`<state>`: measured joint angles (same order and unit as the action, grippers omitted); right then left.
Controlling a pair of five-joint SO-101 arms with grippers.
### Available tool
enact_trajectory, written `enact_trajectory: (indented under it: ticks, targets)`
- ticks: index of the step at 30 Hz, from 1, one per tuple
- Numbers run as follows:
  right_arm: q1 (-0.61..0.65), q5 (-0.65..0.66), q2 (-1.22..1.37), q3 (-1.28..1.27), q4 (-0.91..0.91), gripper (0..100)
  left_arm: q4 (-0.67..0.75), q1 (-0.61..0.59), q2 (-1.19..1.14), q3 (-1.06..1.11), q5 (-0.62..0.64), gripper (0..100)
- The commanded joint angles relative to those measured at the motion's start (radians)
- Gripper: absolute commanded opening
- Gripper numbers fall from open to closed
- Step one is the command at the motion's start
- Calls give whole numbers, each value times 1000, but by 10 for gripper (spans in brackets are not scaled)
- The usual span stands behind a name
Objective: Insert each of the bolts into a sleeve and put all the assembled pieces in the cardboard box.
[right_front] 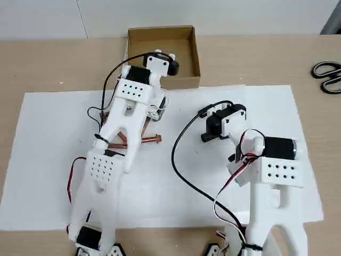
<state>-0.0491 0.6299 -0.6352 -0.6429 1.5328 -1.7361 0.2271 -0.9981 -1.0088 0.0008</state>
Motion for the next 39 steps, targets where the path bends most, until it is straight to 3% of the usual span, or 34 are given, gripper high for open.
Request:
enact_trajectory:
  ticks: [1,14,19,29,39]
  targets:
    - [-1,-8,-25,6,7,10,8,6,-14,-36,2,91]
    - [-1,-8,-25,6,8,10,6,3,-66,-85,2,86]
    - [-1,-8,-25,6,8,10,-15,9,-66,-145,0,6]
    - [-1,-2,-25,6,7,10,-14,8,-63,-171,-2,6]
    - [96,-29,-67,17,44,10,-17,9,157,-189,-2,6]
